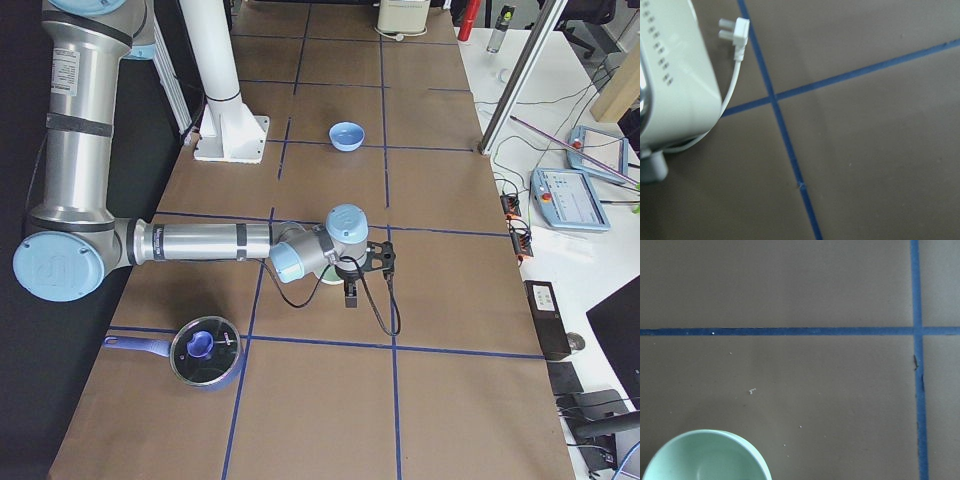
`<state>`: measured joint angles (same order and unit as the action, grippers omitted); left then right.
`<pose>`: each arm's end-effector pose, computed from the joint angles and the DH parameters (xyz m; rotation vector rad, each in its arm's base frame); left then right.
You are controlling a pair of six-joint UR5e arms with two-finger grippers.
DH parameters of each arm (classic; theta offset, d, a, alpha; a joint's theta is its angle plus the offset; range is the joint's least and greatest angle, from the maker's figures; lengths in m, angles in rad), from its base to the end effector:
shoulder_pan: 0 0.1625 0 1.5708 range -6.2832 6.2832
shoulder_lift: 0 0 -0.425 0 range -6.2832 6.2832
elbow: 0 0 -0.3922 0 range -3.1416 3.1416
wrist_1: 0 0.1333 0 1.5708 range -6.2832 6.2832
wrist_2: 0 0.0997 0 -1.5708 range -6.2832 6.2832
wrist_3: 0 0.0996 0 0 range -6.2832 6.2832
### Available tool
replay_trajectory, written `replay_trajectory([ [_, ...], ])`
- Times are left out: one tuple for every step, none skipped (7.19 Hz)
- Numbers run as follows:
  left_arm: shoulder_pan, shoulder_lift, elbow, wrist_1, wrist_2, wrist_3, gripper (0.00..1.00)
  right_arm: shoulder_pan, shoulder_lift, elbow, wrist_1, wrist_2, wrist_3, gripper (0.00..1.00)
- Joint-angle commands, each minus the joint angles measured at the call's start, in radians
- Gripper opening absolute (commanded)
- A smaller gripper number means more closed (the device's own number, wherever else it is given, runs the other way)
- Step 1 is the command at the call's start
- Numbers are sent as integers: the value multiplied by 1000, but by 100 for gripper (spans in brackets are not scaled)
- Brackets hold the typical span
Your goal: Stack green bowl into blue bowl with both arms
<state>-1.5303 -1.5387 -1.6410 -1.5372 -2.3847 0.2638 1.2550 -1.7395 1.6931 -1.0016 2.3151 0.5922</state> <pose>-0.0415 -0.4804 0.6403 0.0953 0.8114 0.2891 -0.0751 -0.4419 0.6134 0.1287 -0.8705 0.0638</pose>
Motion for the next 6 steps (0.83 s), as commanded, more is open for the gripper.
replay_trajectory([
  [-4,0,1,3,-4,5,100,-164,-31,-59,295,-73,286,99],
  [-4,0,1,3,-4,5,100,-213,-31,-72,299,-119,294,99],
  [-4,0,1,3,-4,5,100,-244,-31,-85,299,-120,293,99],
  [-4,0,1,3,-5,5,100,-268,-32,-85,299,-123,294,87],
  [-4,0,3,3,-5,5,100,-270,-32,-90,299,-118,296,27],
  [-4,-1,1,3,-5,5,100,-270,-32,-90,299,-118,296,2],
])
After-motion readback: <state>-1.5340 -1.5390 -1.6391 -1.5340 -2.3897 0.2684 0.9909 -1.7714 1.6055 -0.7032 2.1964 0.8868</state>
